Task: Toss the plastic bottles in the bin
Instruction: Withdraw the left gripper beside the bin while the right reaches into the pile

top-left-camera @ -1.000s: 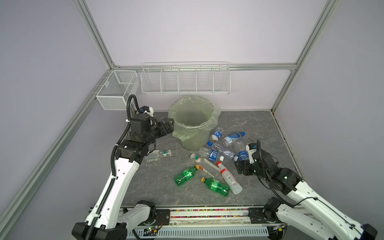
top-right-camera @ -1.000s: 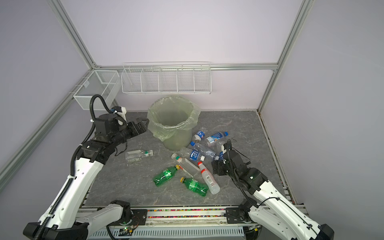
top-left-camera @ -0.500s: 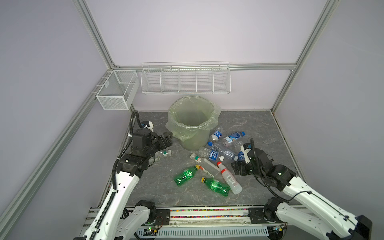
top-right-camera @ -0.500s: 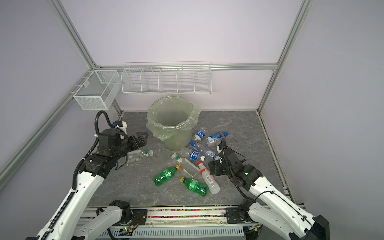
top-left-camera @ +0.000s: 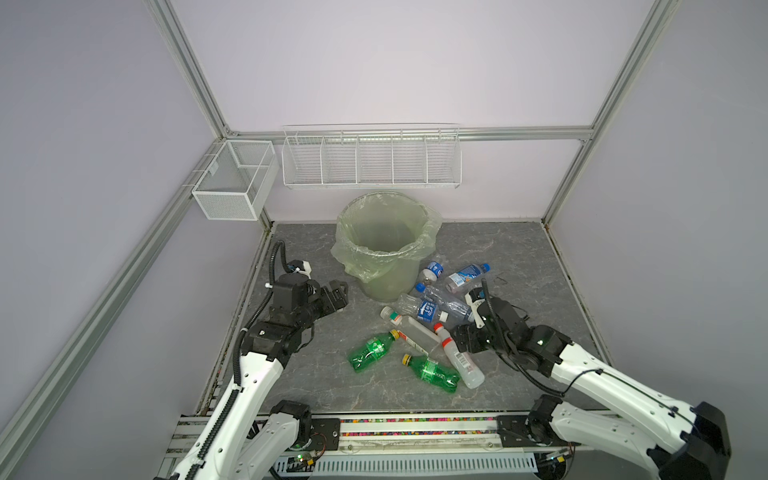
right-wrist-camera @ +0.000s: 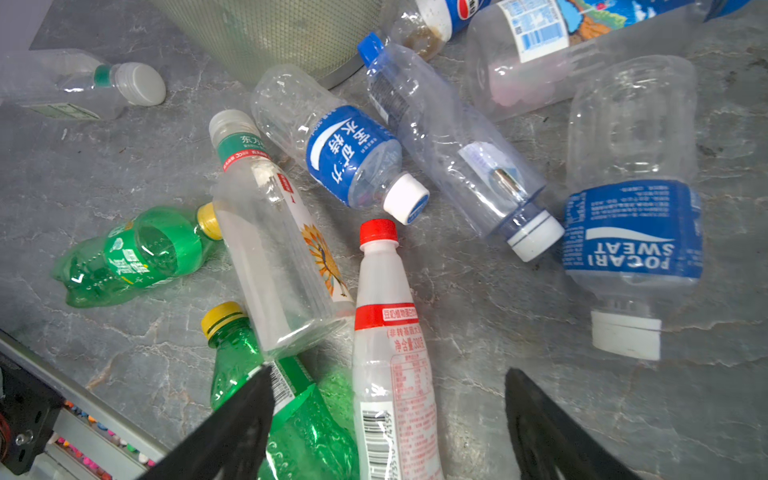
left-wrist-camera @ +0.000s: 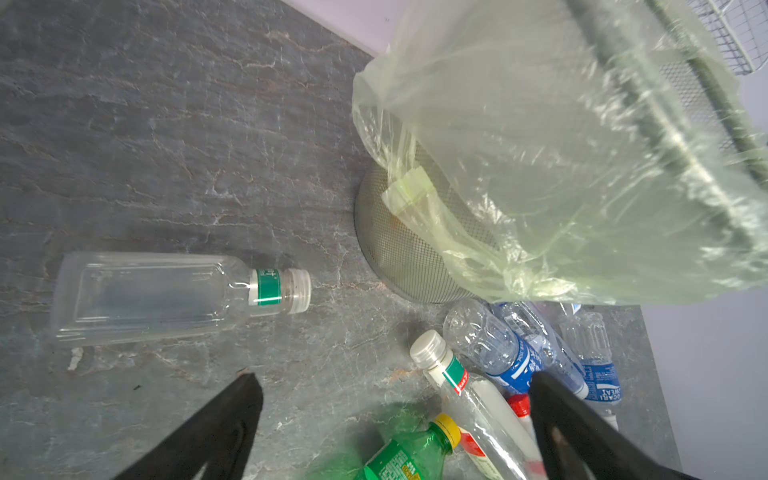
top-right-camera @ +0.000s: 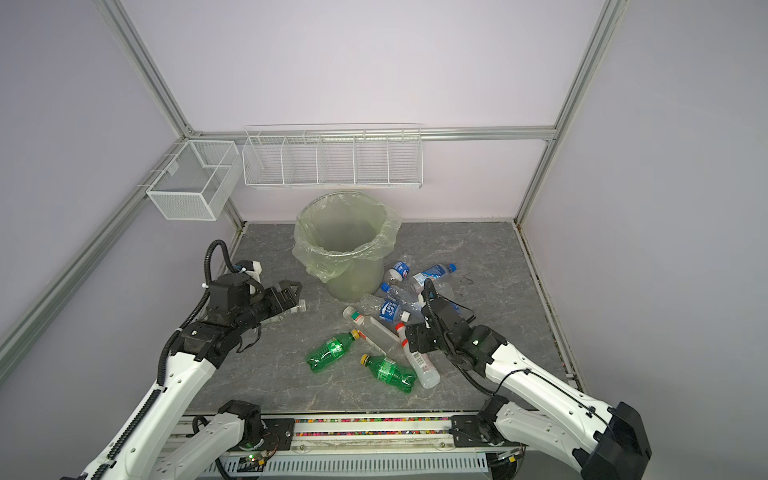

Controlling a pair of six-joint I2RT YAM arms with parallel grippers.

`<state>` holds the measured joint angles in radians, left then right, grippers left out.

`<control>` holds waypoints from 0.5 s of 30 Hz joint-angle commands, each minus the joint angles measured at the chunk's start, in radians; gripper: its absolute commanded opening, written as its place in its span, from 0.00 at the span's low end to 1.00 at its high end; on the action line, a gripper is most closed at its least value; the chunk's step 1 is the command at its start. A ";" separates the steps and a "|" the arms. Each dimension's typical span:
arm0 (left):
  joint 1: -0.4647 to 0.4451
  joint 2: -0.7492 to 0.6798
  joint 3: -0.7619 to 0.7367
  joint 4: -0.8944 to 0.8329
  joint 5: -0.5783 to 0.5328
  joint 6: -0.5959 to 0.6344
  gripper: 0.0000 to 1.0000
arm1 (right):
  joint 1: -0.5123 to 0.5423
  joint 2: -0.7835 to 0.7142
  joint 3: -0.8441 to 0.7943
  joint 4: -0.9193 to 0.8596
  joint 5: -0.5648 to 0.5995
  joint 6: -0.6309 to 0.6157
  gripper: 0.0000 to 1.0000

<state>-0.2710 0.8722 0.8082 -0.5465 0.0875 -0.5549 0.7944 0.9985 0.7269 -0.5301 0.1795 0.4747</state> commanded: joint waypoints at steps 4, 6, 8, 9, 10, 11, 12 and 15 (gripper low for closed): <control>0.000 -0.038 -0.066 0.013 0.023 -0.033 1.00 | 0.074 0.128 0.065 0.056 0.050 0.009 0.88; 0.000 -0.045 -0.086 0.019 0.029 -0.042 1.00 | 0.099 0.168 0.080 0.070 0.055 0.003 0.88; 0.000 -0.052 -0.102 0.017 0.031 -0.050 1.00 | 0.123 0.204 0.092 0.089 0.057 -0.006 0.88; 0.000 -0.057 -0.109 0.015 0.031 -0.053 1.00 | 0.134 0.221 0.098 0.097 0.055 -0.011 0.88; 0.000 -0.064 -0.118 0.014 0.029 -0.056 1.00 | 0.146 0.242 0.104 0.110 0.055 -0.015 0.88; 0.001 -0.073 -0.130 0.016 0.029 -0.061 1.00 | 0.154 0.257 0.104 0.124 0.052 -0.020 0.88; 0.001 -0.082 -0.141 0.020 0.029 -0.062 1.00 | 0.161 0.274 0.107 0.140 0.044 -0.025 0.88; 0.000 -0.107 -0.155 0.007 0.017 -0.071 1.00 | 0.178 0.321 0.143 0.147 0.028 -0.027 0.88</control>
<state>-0.2710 0.7918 0.6651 -0.5343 0.1093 -0.6060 0.9585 1.2942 0.8291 -0.4183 0.2157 0.4633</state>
